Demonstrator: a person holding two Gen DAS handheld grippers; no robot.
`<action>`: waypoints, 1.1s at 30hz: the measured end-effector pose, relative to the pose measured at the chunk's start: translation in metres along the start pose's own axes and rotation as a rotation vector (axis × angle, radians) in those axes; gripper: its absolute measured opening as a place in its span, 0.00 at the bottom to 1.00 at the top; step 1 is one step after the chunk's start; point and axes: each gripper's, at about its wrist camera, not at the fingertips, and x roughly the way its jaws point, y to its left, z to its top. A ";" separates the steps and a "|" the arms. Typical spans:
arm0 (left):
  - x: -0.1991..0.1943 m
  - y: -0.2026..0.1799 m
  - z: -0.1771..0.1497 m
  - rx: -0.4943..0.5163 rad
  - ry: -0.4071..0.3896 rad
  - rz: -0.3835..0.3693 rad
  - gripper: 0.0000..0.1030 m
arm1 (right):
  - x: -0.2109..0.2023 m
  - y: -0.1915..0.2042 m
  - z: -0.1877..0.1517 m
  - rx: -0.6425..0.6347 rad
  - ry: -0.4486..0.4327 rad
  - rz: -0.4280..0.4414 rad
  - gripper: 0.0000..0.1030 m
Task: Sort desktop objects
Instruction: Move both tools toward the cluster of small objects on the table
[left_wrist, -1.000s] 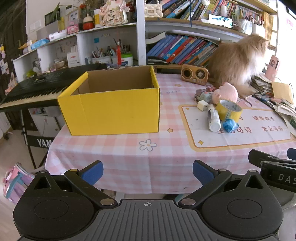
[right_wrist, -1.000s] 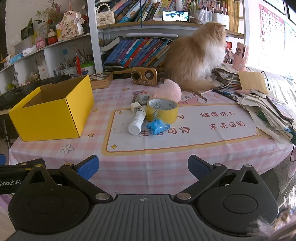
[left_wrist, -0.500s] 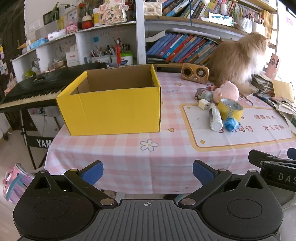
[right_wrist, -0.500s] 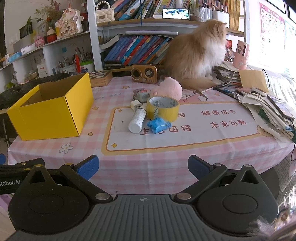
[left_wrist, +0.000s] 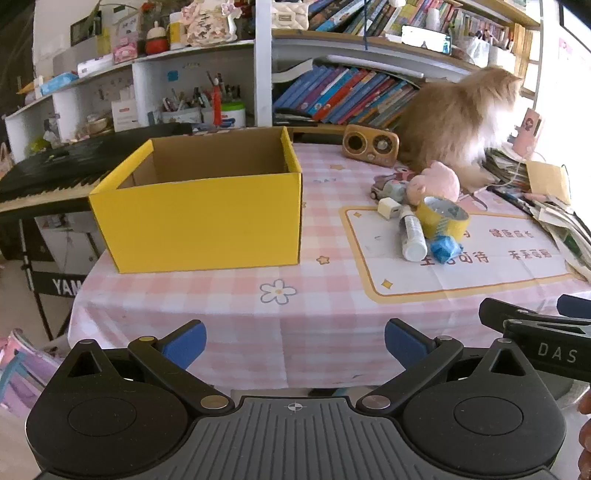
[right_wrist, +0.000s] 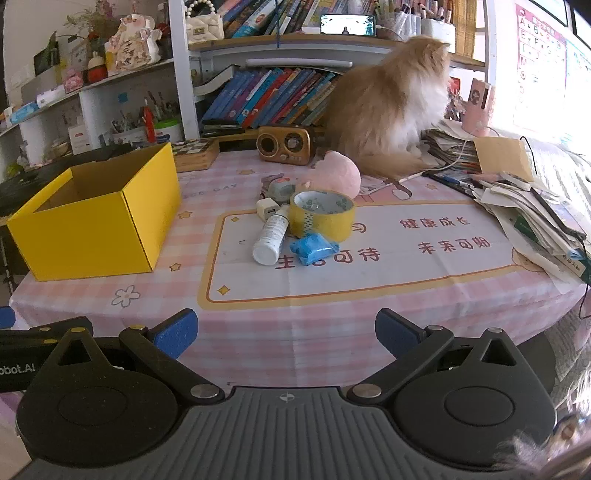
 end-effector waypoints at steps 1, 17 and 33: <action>0.001 0.000 0.000 0.001 0.000 -0.004 1.00 | 0.001 -0.001 0.000 0.001 0.000 -0.003 1.00; 0.021 -0.029 0.015 0.041 -0.002 -0.106 1.00 | 0.013 -0.019 0.008 0.025 0.030 -0.042 1.00; 0.066 -0.078 0.043 0.007 0.038 -0.105 1.00 | 0.062 -0.070 0.041 0.007 0.084 -0.020 1.00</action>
